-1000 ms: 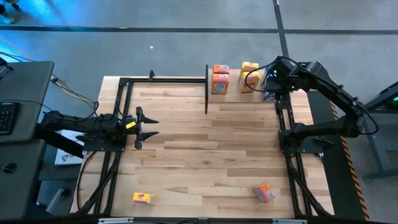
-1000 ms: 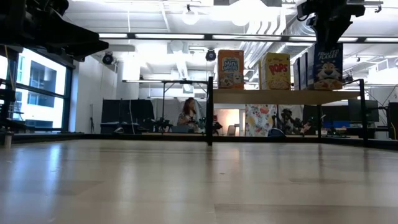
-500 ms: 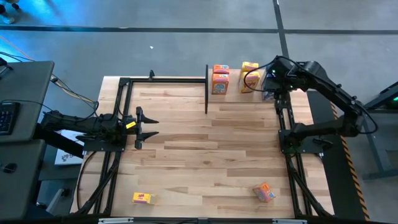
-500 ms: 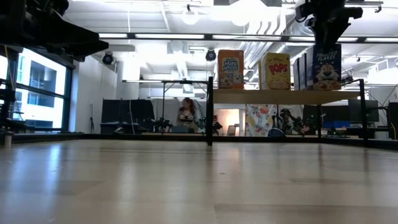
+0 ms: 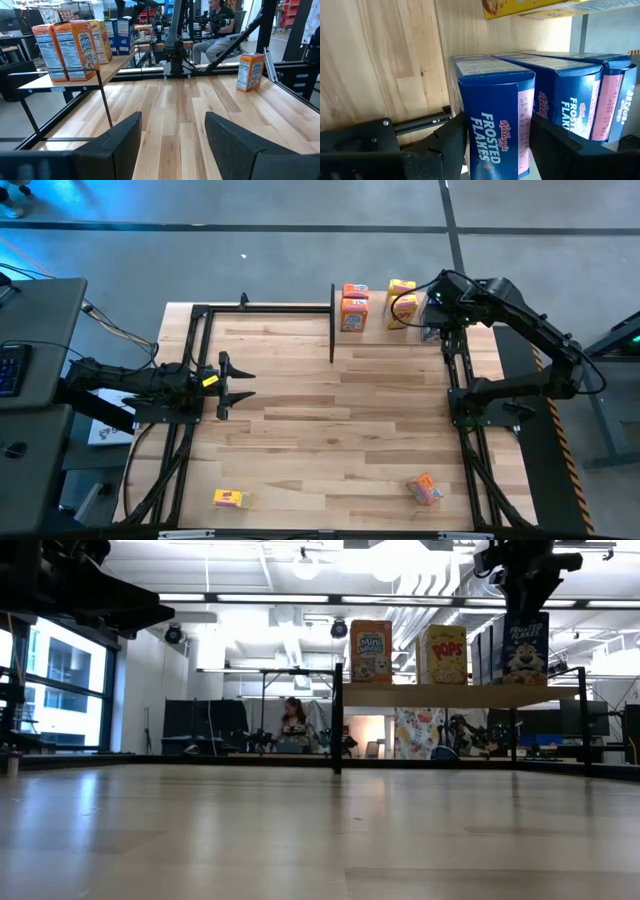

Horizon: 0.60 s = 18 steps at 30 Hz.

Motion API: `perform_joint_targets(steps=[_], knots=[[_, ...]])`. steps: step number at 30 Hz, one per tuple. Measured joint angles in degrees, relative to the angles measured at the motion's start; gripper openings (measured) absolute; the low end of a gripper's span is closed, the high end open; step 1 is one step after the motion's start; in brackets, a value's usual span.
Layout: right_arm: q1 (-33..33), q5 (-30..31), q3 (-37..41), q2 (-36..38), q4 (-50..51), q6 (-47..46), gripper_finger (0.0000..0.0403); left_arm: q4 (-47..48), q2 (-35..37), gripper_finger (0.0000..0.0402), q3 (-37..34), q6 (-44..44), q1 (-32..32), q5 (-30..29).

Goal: Stack cereal on shelf
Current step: Put the blue cereal box on the shelf aligned with the other blue cereal boxes

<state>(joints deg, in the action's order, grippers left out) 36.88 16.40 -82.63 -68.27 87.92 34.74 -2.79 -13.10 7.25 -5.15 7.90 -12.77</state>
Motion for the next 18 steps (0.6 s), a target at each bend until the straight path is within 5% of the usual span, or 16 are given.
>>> perform_joint_targets(steps=[18], knots=[[0.00,2.05,-2.46,0.04,1.23,-0.24,0.0252,-0.01,0.00,0.0207,0.00,-0.02,0.00,0.01]])
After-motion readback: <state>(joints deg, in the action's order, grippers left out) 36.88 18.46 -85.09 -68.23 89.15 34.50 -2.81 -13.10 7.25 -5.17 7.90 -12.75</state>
